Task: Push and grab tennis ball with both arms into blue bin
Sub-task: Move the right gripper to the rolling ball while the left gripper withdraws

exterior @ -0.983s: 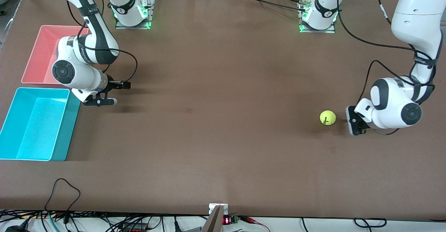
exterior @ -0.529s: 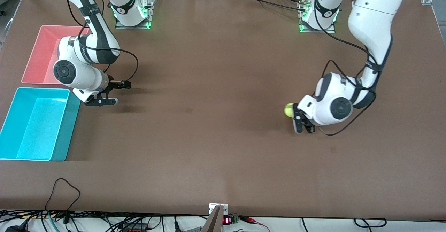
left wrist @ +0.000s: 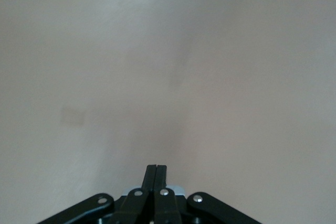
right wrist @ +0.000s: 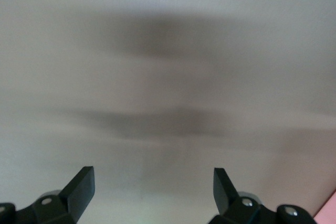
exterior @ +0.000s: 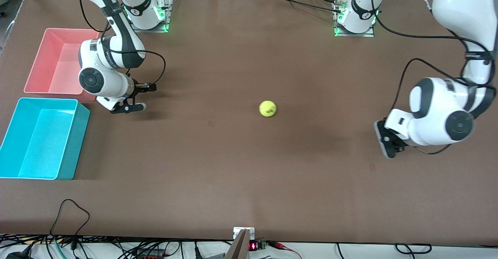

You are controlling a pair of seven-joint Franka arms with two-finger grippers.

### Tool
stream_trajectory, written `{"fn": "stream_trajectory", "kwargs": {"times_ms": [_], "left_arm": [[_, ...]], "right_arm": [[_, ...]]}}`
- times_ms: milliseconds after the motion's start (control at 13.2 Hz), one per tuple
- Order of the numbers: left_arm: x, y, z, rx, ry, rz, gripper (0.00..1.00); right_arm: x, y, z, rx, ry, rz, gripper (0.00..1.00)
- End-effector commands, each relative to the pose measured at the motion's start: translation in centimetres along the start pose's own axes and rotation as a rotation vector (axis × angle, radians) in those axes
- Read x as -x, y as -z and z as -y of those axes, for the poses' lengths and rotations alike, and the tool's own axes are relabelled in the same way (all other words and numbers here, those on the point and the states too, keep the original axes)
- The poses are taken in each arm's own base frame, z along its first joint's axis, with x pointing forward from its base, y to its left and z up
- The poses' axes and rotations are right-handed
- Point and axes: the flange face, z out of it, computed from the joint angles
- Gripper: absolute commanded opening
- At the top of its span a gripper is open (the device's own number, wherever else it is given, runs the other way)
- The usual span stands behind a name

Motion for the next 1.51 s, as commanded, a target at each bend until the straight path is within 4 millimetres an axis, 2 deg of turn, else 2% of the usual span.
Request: {"fn": "stream_trajectory", "kwargs": {"times_ms": [0,227,378,453,605,680,756,907,983,1058,1285,1436], "left_arm": [[0.6,4.0,1.0,-0.009,0.043,-0.008,0.0],[0.0,8.2,0.9,-0.005,0.157,-0.008,0.0],[-1.0,10.3,0.4,-0.017,0.262,-0.018,0.01],[-1.4,11.5,-0.2,-0.032,0.334,-0.025,0.06],[-1.9,12.8,-1.2,-0.029,0.447,-0.026,0.34],[-1.9,13.3,-1.5,-0.026,0.467,-0.028,0.77],[-1.9,14.1,-2.1,-0.034,0.481,-0.034,1.0],[-3.1,14.9,-2.8,-0.05,0.53,-0.035,1.0],[-1.9,15.0,-2.3,-0.059,0.562,-0.036,1.0],[-0.5,15.1,-1.4,-0.087,0.575,-0.039,1.0],[-0.6,15.1,-0.9,-0.143,0.569,-0.064,1.0],[0.9,15.6,-1.0,-0.15,0.581,-0.056,1.0]], "right_arm": [[2.0,-2.9,0.6,-0.006,0.0,0.004,1.0],[3.3,-6.2,1.1,-0.028,-0.042,0.009,1.0],[4.0,-7.1,2.6,-0.071,-0.064,0.041,1.0],[4.4,-7.5,3.0,-0.083,-0.078,0.053,1.0],[5.0,-7.9,4.9,-0.1,-0.082,0.072,1.0],[5.3,-8.3,5.6,-0.099,-0.1,0.082,1.0],[5.6,-8.4,6.9,-0.092,-0.1,0.083,1.0],[5.9,-8.4,9.0,-0.083,-0.107,0.08,1.0],[6.0,-8.2,9.8,-0.082,-0.101,0.072,1.0],[5.6,-8.0,9.8,-0.088,-0.103,0.048,1.0],[4.7,-8.1,9.6,-0.098,-0.102,0.022,1.0],[4.6,-8.0,9.6,-0.096,-0.094,0.017,1.0]]}}
